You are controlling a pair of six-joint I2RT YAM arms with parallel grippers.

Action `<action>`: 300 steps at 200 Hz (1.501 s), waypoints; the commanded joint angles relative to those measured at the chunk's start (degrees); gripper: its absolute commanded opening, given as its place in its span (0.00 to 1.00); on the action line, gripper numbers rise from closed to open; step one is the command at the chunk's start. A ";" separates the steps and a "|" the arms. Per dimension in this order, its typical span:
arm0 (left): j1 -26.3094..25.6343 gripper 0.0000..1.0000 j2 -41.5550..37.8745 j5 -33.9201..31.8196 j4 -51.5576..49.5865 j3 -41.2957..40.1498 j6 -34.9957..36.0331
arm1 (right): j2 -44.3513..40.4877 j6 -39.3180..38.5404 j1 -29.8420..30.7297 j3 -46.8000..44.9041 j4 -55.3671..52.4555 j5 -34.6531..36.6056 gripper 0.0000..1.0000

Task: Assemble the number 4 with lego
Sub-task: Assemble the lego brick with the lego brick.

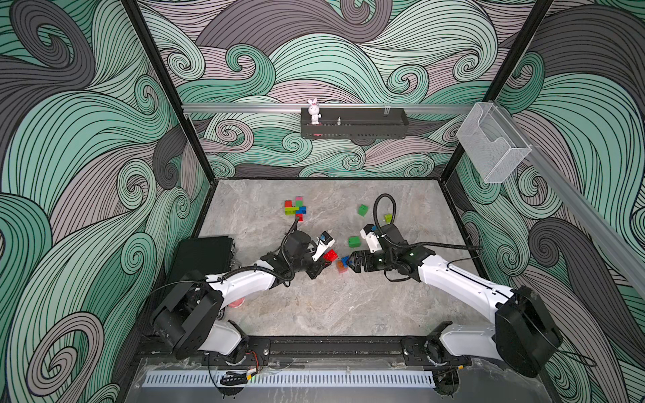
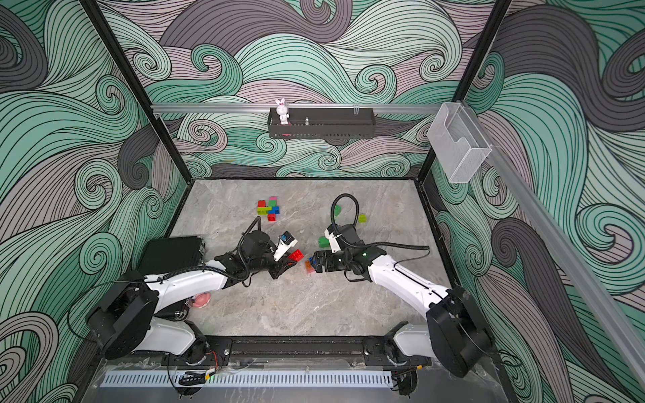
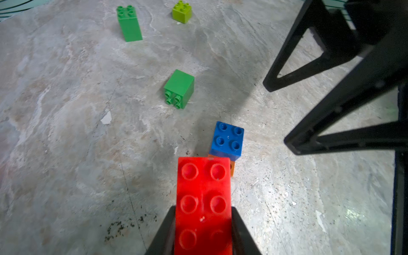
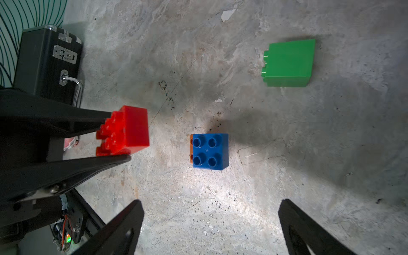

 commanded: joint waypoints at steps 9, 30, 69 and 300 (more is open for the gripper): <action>-1.92 0.00 3.28 2.55 -3.50 3.28 6.25 | -0.68 -1.40 -1.37 2.71 -1.36 -3.94 0.91; -2.24 0.00 5.14 1.39 -2.84 3.88 6.77 | -1.11 -1.33 -2.58 2.97 -1.64 -5.93 0.80; -2.26 0.00 7.28 1.29 -2.94 4.84 8.71 | -0.50 -0.28 -5.38 1.50 2.25 -11.99 0.58; -2.29 0.00 11.56 1.48 0.83 4.72 11.88 | 16.20 4.13 -6.07 7.13 8.31 -27.62 0.00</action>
